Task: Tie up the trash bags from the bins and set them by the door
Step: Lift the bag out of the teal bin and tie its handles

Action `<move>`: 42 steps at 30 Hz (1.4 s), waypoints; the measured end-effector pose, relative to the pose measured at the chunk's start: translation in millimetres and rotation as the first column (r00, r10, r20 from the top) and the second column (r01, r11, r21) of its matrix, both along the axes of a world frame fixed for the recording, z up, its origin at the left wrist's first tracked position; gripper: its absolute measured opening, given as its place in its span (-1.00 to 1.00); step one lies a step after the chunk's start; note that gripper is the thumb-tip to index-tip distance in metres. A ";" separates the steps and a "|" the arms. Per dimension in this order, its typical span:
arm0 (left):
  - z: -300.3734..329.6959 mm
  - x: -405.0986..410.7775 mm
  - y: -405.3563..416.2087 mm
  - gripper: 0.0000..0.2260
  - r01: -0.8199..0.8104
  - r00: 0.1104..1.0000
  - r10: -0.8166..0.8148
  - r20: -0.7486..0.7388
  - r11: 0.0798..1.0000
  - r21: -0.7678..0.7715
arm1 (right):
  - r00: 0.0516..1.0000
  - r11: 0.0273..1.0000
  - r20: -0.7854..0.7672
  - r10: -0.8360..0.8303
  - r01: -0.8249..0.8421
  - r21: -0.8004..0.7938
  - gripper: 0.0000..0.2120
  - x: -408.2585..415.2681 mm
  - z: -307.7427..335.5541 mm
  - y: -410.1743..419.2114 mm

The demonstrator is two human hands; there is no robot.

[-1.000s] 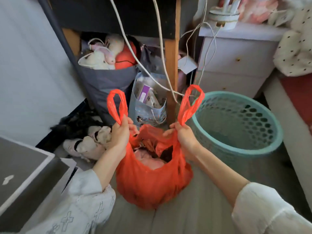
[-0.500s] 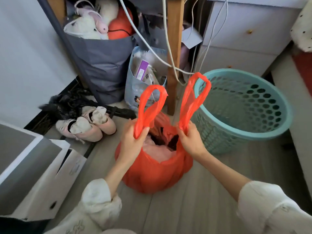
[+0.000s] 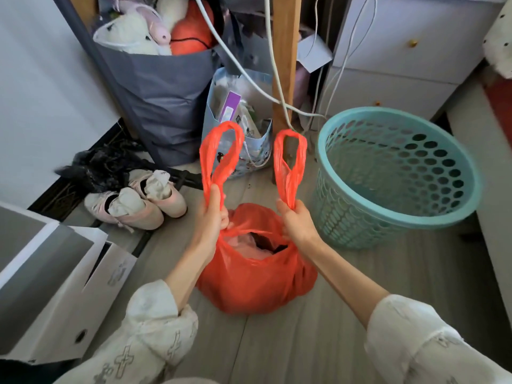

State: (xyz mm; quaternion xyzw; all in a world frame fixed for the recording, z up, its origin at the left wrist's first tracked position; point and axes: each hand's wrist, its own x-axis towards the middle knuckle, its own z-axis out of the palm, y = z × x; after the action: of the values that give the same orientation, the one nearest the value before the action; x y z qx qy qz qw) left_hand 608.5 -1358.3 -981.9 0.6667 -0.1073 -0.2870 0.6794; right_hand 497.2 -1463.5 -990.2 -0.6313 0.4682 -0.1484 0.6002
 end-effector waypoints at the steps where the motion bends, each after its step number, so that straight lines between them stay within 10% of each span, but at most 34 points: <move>1: 2.4 -0.2 -0.7 -0.65 0.044 0.999 -0.044 -0.030 0.999 0.013 | 0.999 1.000 -0.041 0.009 -0.007 0.030 -0.70 0.1 -2.3 -1.2; 5: 6.4 -5.4 -1.3 -0.62 0.158 0.984 -0.161 -0.078 0.986 -0.042 | 0.986 0.996 -0.147 0.077 -0.070 0.053 -0.66 1.8 -6.8 -11.3; 10: 2.2 -14.6 1.5 -0.70 0.250 0.930 -0.295 0.217 0.945 0.213 | 0.957 0.973 -0.243 0.156 -0.191 -0.129 -0.59 -0.1 -6.6 -12.3; 18: -1.4 -13.3 3.1 -0.73 0.239 0.710 -0.516 0.479 0.817 0.524 | 0.895 0.906 0.202 0.398 -0.418 0.065 -0.79 -4.7 29.4 6.8; 24: -1.7 -11.8 3.2 -0.67 0.332 0.718 -0.555 0.420 0.804 0.494 | 0.965 0.946 0.195 0.175 -0.219 0.237 -0.64 -1.8 20.0 -0.8; 29: 7.5 -10.9 8.1 -0.69 0.468 0.840 -0.534 0.092 0.800 0.375 | 0.962 0.829 0.243 0.123 -0.234 0.507 -0.48 -4.2 22.6 -5.0; 34: 16.7 3.7 11.3 -0.87 0.511 0.859 -0.496 -0.126 0.825 0.241 | 0.880 0.872 0.013 0.476 -0.473 0.125 -0.49 -10.9 36.1 -0.5; 42: 29.2 11.7 17.1 -0.88 0.710 0.704 -0.672 -0.230 0.657 0.252 | 0.902 0.846 -0.149 0.405 -0.431 -0.315 -0.70 -9.3 25.1 -12.3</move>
State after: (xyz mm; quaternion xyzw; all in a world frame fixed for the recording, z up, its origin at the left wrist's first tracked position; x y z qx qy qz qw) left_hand 620.2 -1341.1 -952.7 0.6590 -0.2648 -0.5755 0.4055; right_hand 487.9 -1475.7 -965.1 -0.8172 0.3095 -0.0684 0.4815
